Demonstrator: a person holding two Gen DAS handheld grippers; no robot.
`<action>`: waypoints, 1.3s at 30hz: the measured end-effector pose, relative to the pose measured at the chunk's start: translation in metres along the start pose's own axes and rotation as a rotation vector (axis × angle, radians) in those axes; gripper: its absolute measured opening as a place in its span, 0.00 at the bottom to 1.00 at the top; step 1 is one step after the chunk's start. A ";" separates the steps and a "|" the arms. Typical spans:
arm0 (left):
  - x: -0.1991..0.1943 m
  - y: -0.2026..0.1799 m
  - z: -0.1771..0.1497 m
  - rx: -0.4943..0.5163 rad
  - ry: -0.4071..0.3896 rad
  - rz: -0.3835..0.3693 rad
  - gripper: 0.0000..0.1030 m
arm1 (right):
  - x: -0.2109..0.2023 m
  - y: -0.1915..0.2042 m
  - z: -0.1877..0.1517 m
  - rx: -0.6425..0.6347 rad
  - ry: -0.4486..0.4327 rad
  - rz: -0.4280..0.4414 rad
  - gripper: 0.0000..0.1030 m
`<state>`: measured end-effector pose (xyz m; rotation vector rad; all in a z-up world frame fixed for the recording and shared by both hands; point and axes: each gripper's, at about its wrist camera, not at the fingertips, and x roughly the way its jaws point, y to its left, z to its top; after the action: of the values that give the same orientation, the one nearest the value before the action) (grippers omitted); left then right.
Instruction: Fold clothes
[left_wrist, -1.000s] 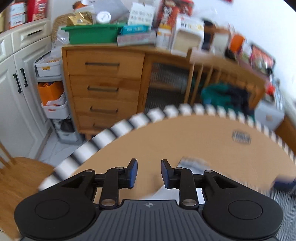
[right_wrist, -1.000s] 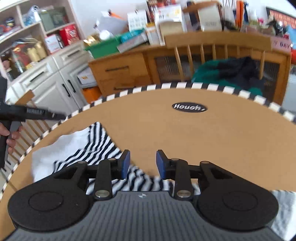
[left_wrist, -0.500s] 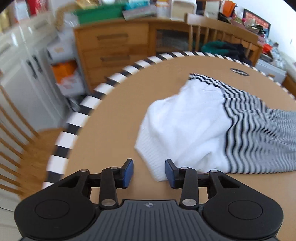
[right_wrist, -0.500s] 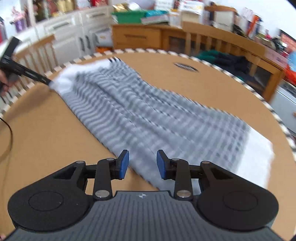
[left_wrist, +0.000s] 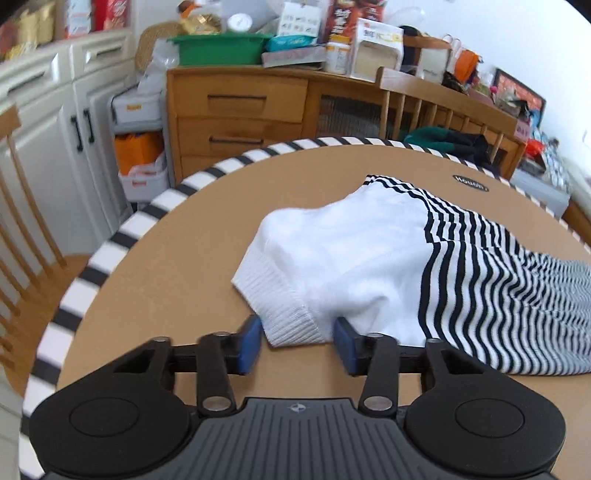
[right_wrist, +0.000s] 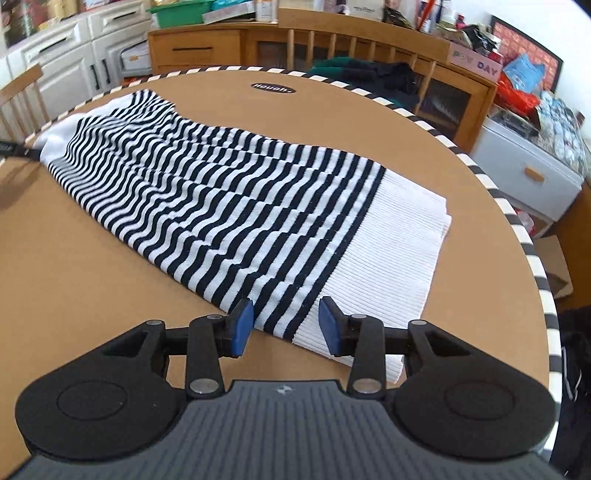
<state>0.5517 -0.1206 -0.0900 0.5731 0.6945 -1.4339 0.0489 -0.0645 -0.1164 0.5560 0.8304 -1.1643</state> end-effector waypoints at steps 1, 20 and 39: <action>0.002 -0.003 0.003 0.035 0.002 0.006 0.13 | 0.000 0.000 0.000 -0.013 0.000 0.001 0.40; -0.008 0.009 0.021 0.152 0.107 0.154 0.38 | -0.011 -0.026 0.009 0.030 -0.001 -0.013 0.25; 0.102 -0.169 0.098 0.597 -0.037 0.001 0.44 | 0.107 -0.010 0.120 -0.240 -0.127 -0.001 0.05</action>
<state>0.3928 -0.2726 -0.0886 1.0020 0.2233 -1.6489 0.0898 -0.2198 -0.1310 0.2815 0.8460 -1.0712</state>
